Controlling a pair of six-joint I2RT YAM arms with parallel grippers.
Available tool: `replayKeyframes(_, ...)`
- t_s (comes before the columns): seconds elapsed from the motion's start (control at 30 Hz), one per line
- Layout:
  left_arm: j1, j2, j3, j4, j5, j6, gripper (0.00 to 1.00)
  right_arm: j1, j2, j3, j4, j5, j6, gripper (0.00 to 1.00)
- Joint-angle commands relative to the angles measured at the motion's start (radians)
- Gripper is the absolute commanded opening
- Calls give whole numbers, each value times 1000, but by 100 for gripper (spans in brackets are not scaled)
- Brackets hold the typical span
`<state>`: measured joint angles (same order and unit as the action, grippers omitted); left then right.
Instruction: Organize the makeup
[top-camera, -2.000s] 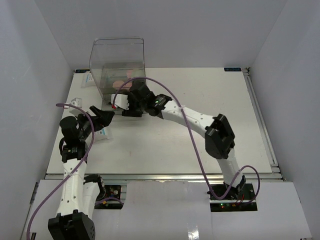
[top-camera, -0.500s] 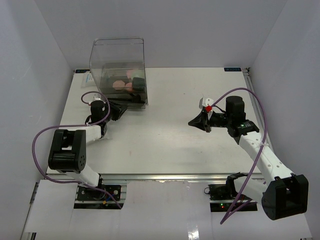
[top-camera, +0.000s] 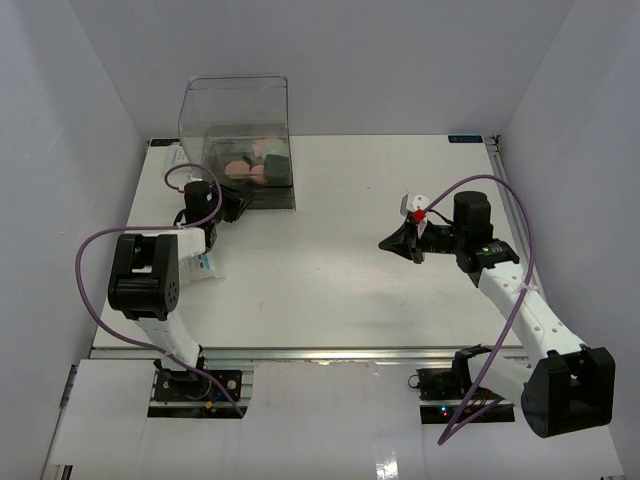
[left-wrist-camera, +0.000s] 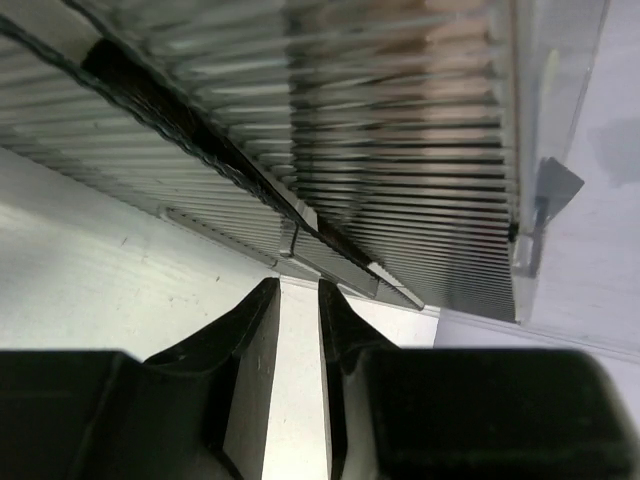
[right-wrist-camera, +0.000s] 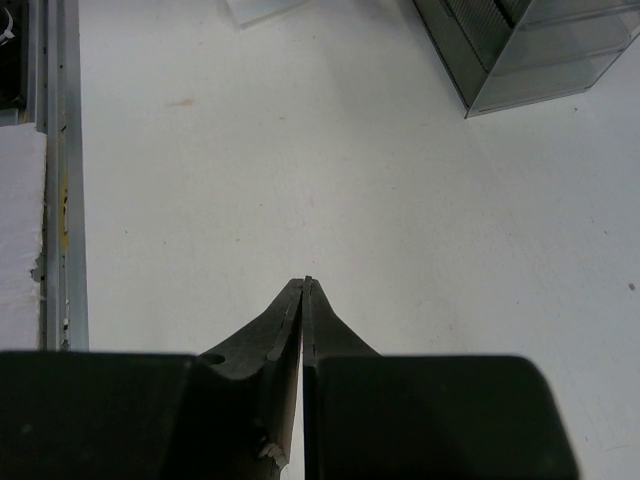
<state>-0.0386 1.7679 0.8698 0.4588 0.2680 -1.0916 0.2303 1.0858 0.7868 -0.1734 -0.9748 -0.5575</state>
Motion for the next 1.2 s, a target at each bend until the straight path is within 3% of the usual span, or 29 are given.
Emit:
replayKeyframes(0.0, 10, 4, 71, 11, -3, 18, 33, -15, 4, -12, 26, -20, -10, 8)
replayKeyframes(0.3, 22, -12, 53, 54, 58, 24, 33, -29, 12, -12, 26, -22, -7, 8)
replayKeyframes(0.53, 40, -109, -111, 177, 166, 15, 37, -39, 17, -15, 28, -27, -6, 8)
replayKeyframes(0.7, 132, -157, -242, 304, 237, -4, 45, -43, 19, -17, 28, -31, -5, 8)
replayKeyframes(0.9, 198, -42, -273, 464, 360, -68, 54, -48, 23, -18, 29, -31, -4, 8)
replayKeyframes(1.17, 208, 133, -181, 584, 405, -124, 53, -53, 39, -18, 29, -27, -5, 8)
